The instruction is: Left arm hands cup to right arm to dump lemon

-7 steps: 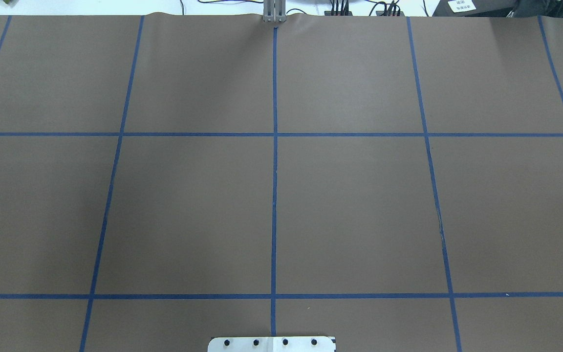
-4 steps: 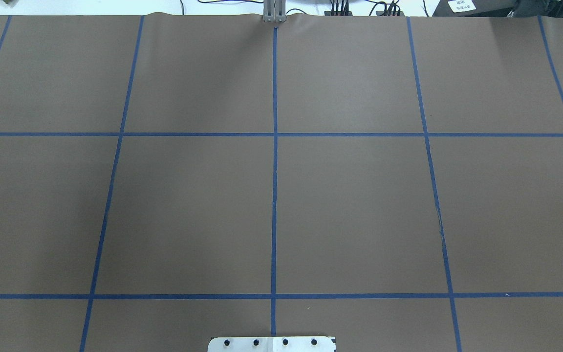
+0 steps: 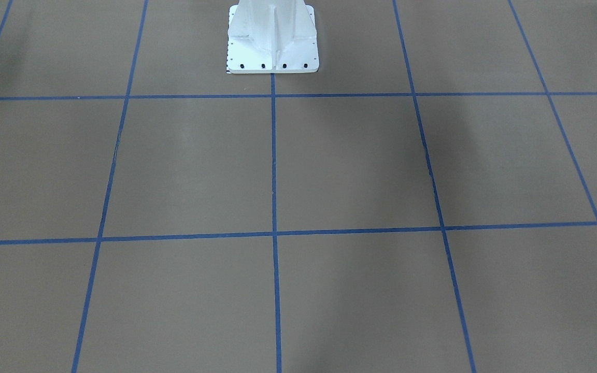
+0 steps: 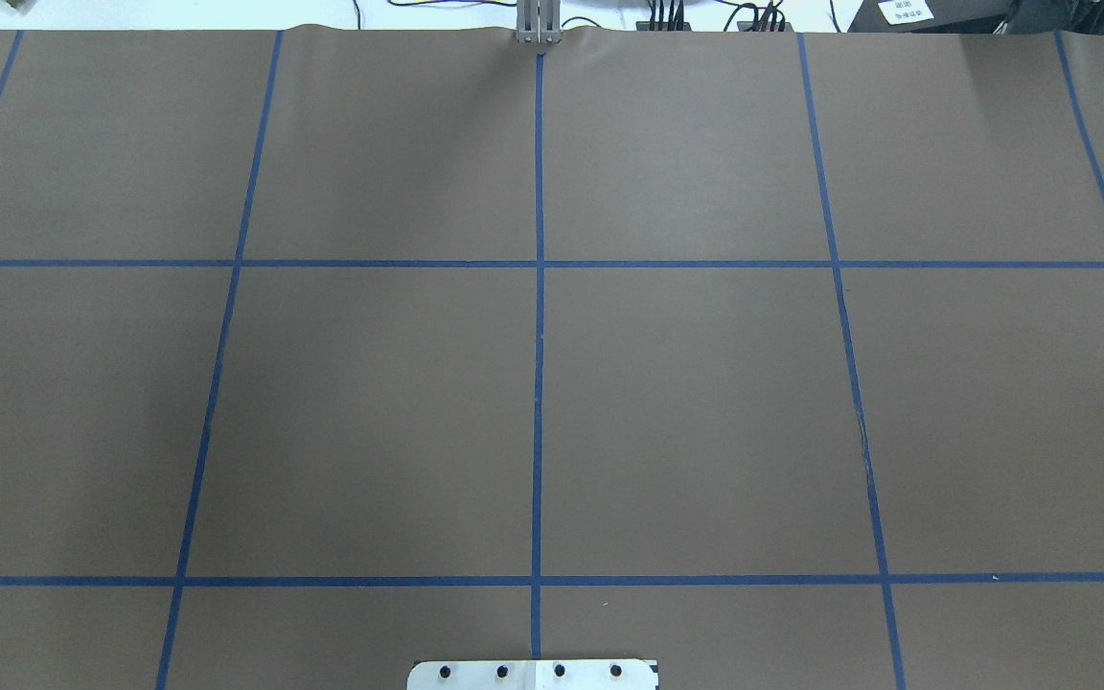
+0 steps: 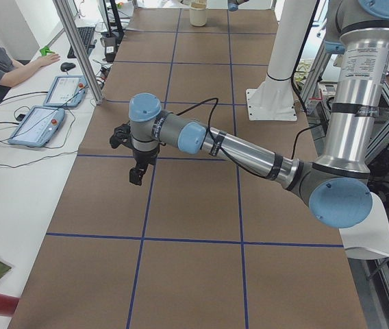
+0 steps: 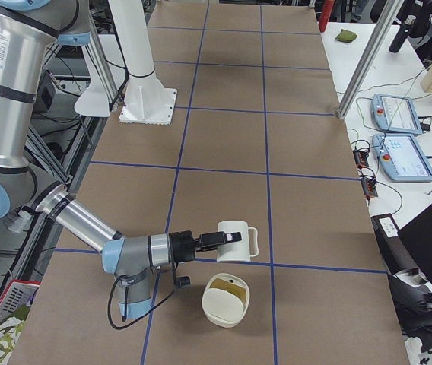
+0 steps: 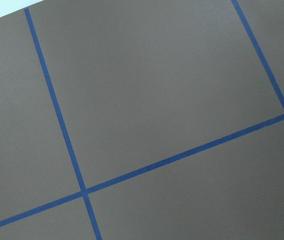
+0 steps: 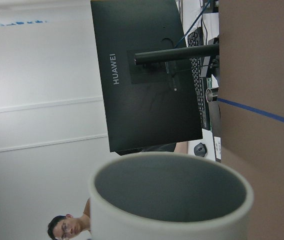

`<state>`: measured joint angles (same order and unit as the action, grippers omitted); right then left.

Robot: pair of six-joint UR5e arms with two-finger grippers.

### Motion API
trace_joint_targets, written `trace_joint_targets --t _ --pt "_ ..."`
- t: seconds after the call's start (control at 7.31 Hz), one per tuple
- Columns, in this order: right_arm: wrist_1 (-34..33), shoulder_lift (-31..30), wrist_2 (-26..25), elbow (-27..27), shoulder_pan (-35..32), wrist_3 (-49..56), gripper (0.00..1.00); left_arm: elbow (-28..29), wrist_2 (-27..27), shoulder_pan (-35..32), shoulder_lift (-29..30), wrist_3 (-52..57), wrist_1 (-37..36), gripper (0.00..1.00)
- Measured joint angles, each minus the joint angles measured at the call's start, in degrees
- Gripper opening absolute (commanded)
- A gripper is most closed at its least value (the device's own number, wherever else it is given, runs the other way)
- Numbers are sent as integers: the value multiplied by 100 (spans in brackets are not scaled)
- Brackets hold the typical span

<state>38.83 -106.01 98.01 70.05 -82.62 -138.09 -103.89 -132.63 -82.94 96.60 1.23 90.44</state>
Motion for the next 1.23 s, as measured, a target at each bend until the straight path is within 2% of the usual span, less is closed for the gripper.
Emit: trace_joint_targets --t 0.14,0.41,0.82,0.96,1.23 --pt "-156 7 38 88 0 625 11 0 0 1 -10 0 0 100" --pt "-342 20 79 224 1 2025 12 11 -2 5 -17 0 0 100" --pt "-1154 97 370 849 18 3890 12 29 -18 5 -18 0 0 100" --pt "-1451 170 435 1062 36 4609 16 32 -25 5 -18 -2 -2 100" --pt "-1972 448 467 1301 194 6206 11 17 -49 8 -8 -154 -6 100"
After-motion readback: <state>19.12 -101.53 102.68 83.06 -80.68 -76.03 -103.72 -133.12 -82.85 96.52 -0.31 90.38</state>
